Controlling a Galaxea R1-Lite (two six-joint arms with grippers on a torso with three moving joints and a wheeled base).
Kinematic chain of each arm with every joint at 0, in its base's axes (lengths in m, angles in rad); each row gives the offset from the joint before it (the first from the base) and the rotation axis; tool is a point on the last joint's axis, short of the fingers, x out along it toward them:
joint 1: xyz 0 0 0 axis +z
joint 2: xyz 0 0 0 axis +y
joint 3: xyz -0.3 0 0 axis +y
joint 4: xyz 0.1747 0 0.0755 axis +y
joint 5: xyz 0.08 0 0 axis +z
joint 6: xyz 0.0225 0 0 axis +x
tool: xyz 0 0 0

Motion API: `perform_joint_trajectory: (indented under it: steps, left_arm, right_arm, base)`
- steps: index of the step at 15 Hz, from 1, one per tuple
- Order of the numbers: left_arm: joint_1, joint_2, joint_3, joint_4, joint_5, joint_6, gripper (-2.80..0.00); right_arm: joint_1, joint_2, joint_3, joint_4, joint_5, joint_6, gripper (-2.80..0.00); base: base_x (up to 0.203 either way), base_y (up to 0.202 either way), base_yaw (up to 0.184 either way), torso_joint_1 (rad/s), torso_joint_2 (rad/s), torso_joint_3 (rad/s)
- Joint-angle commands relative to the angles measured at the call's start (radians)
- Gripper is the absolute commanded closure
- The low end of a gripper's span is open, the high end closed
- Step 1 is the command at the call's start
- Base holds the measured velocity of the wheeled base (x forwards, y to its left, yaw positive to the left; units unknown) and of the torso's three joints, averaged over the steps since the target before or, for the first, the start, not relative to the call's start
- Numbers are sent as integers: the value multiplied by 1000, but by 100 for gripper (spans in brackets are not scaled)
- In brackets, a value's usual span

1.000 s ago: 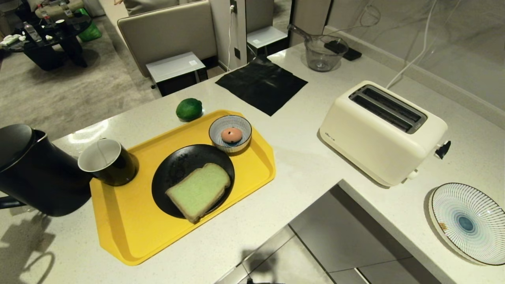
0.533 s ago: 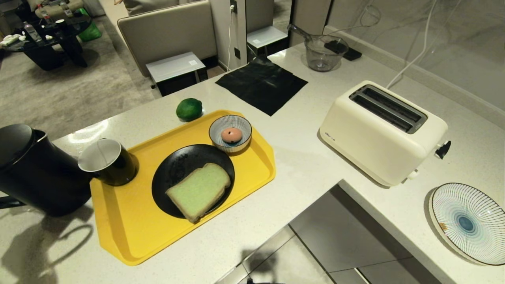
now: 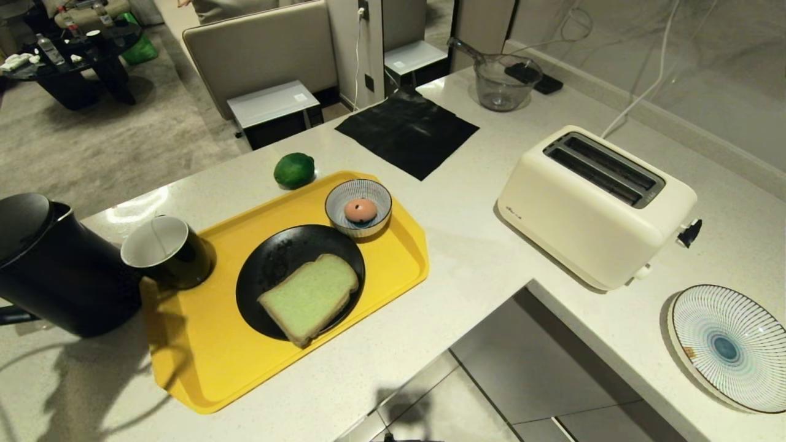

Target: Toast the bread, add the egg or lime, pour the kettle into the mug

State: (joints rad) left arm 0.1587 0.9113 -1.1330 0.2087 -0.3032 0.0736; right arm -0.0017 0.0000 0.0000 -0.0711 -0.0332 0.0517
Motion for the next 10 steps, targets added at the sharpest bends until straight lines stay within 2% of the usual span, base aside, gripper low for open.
perform_joint_trajectory:
  steps: [1, 3, 5, 10]
  left_arm:
    - [-165, -172, 50, 15, 184, 5, 0]
    - [-211, -273, 92, 20, 236, 1, 0]
    - [-218, -375, 122, 23, 238, -16, 0]
    - [-174, -636, 240, 32, 147, -47, 0]
  right_arm:
    - [0, 2, 26, -1, -1, 0, 0]
    - [0, 2, 26, -1, -1, 0, 0]
    - [0, 2, 26, -1, -1, 0, 0]
    - [0, 2, 26, -1, -1, 0, 0]
  base:
    - [0, 0, 0, 0, 0, 0]
    - [0, 0, 0, 0, 0, 0]
    - [0, 0, 0, 0, 0, 0]
    - [0, 0, 0, 0, 0, 0]
